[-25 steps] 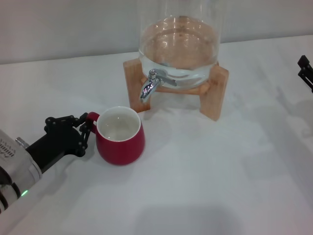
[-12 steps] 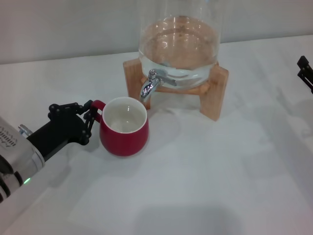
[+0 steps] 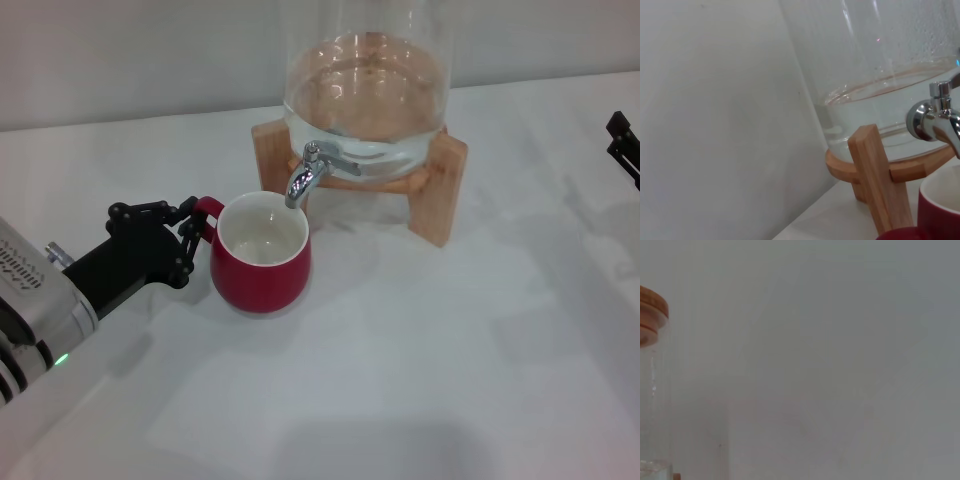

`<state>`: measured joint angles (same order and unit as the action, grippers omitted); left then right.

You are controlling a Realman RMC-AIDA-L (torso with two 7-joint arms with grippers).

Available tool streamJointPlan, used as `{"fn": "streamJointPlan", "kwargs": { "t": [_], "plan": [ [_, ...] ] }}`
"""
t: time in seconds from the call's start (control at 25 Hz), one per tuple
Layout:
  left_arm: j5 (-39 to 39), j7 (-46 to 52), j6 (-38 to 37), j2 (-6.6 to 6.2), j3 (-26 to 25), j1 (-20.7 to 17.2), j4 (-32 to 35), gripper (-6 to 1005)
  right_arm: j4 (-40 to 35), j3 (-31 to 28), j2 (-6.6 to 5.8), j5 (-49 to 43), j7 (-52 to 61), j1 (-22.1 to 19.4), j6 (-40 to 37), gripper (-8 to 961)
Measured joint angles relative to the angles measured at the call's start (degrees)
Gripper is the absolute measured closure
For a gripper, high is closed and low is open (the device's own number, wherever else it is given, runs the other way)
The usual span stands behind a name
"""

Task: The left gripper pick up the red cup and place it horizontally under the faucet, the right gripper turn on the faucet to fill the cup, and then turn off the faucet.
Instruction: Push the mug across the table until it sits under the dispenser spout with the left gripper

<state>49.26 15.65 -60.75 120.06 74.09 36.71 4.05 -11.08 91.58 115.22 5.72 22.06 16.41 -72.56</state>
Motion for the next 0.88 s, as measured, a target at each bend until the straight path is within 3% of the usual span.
{"fn": "streamJointPlan", "kwargs": {
  "t": [0.88],
  "plan": [
    [0.11, 0.05, 1.5, -0.07, 1.5, 0.26, -0.28, 923, -0.04, 1.41, 0.0, 0.0, 0.0, 0.02, -0.04, 82]
  ]
}}
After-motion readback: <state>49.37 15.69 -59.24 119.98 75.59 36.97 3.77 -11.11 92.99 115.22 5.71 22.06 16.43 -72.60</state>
